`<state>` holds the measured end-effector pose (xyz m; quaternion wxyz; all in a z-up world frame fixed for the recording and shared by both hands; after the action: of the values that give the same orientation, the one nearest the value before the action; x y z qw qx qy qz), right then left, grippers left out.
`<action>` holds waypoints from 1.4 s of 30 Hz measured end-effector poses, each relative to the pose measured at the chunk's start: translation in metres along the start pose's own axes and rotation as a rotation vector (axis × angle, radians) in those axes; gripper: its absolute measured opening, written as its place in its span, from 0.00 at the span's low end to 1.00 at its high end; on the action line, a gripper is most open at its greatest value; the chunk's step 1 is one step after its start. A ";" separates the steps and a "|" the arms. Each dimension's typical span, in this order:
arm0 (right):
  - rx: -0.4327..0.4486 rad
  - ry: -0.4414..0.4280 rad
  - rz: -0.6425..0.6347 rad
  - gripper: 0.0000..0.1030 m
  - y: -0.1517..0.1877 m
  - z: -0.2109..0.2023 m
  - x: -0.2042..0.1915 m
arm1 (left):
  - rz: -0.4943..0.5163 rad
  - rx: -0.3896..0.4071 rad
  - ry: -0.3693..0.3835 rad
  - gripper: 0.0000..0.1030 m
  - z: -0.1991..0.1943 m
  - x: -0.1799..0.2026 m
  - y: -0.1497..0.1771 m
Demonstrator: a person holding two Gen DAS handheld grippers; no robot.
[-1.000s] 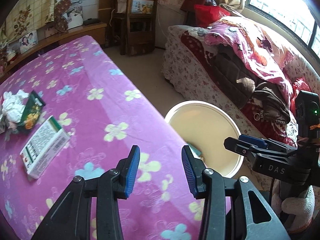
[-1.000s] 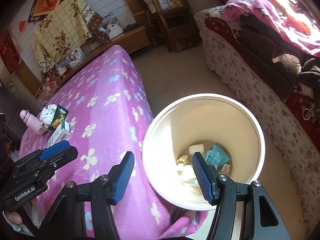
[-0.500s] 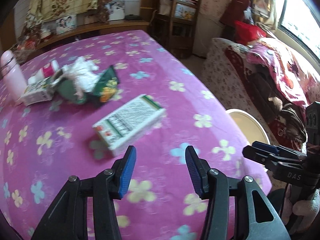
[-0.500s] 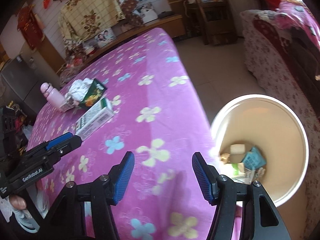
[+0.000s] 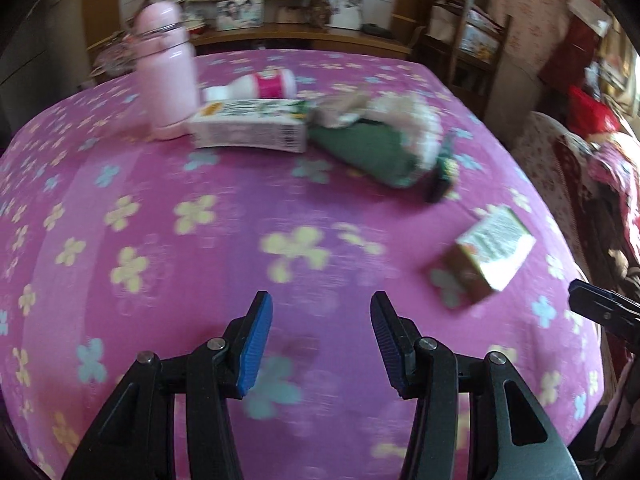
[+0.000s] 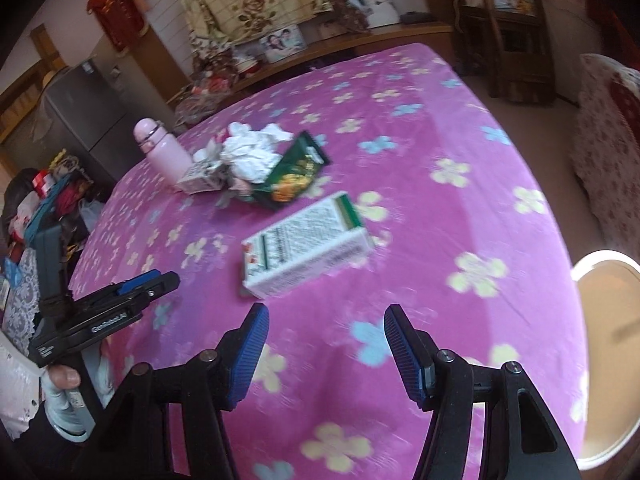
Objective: Collect trash
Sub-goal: 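Move both open grippers back over the table toward the remaining trash, then grasp the white milk carton with the left gripper while the right grasps the green snack bag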
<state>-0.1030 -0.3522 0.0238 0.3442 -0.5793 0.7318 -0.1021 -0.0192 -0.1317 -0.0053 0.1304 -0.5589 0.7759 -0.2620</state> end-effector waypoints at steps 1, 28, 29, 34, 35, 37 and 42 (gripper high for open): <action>-0.006 -0.011 -0.010 0.62 -0.004 0.005 -0.007 | -0.013 -0.001 -0.007 0.50 0.001 -0.007 -0.003; -0.002 -0.113 -0.019 0.62 -0.028 0.021 -0.009 | -0.024 -0.060 -0.450 0.61 0.109 -0.032 -0.167; -0.001 -0.114 -0.013 0.62 -0.029 0.022 -0.008 | 0.001 -0.077 -0.448 0.61 0.105 -0.034 -0.160; 0.013 -0.124 0.002 0.63 -0.030 0.019 -0.007 | 0.037 -0.159 -0.343 0.61 0.077 -0.061 -0.105; 0.015 -0.125 0.001 0.63 -0.031 0.020 -0.008 | 0.033 -0.181 -0.335 0.63 0.071 -0.071 -0.090; 0.017 -0.125 -0.001 0.63 -0.033 0.022 -0.011 | 0.051 -0.181 -0.310 0.62 0.057 -0.084 -0.067; 0.034 -0.095 -0.022 0.64 -0.049 0.031 -0.021 | -0.007 -0.047 -0.201 0.63 0.008 -0.100 -0.058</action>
<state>-0.0432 -0.3403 0.0357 0.3872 -0.5854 0.7064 -0.0909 0.0654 -0.0539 0.0110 0.1937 -0.5880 0.7627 -0.1869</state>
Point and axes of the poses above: each gripper's, at about its wrist camera, not at the fingertips, and z roughly the way its jaws point, x to its right, y to its underside, the point moved 6 cm from there along z, roughly the way its jaws point, and after that the axes turned 2 degrees about -y, right-handed, at the moved point
